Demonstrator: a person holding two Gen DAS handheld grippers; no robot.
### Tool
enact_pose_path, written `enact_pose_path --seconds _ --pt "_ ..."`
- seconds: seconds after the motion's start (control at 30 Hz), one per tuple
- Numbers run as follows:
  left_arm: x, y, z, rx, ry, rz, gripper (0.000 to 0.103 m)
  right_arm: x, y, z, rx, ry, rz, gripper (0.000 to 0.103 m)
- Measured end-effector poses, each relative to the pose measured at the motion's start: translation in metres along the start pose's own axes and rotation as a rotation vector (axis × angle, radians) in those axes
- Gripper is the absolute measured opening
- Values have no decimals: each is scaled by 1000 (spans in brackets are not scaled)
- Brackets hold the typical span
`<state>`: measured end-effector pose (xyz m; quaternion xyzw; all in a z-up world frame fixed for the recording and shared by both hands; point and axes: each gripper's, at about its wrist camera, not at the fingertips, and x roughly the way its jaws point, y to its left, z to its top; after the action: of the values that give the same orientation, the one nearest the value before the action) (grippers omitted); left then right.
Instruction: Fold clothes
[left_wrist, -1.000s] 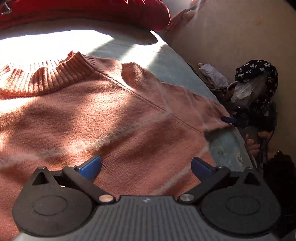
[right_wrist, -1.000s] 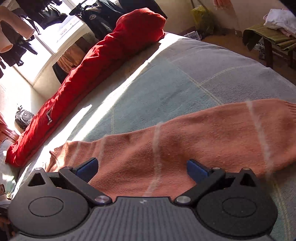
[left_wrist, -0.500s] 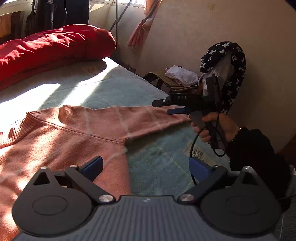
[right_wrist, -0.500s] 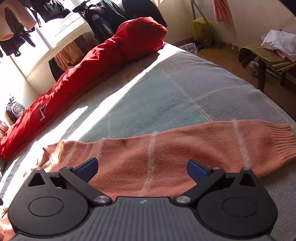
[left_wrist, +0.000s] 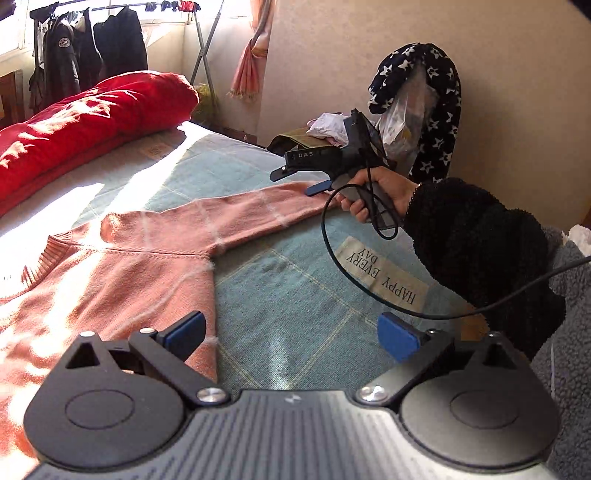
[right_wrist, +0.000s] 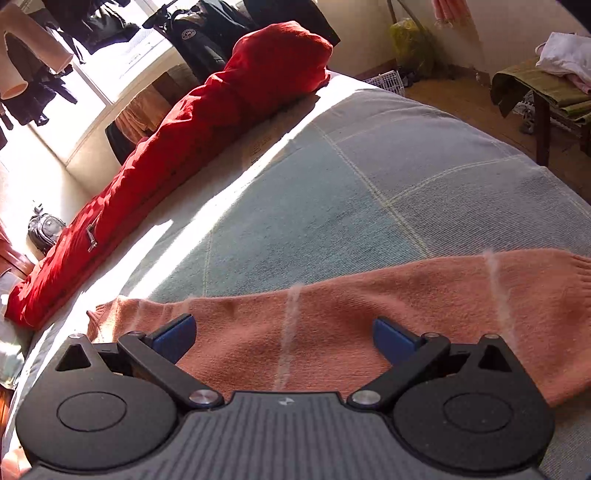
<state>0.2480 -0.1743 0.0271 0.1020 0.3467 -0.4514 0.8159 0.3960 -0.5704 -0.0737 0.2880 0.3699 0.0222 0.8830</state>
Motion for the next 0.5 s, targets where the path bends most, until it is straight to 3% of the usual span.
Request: enact_pose_path --seconds 0.27,0.43,0.5 --pt "6 3 4 -19 -10 0 99 -36 -54 5 104 -64 -91 103" --pt "10 2 6 -28 3 20 99 -29 -55 -1 31 -22 -146 103" --pt "10 2 5 -32 9 23 99 -33 -60 1 34 -39 -210 103"
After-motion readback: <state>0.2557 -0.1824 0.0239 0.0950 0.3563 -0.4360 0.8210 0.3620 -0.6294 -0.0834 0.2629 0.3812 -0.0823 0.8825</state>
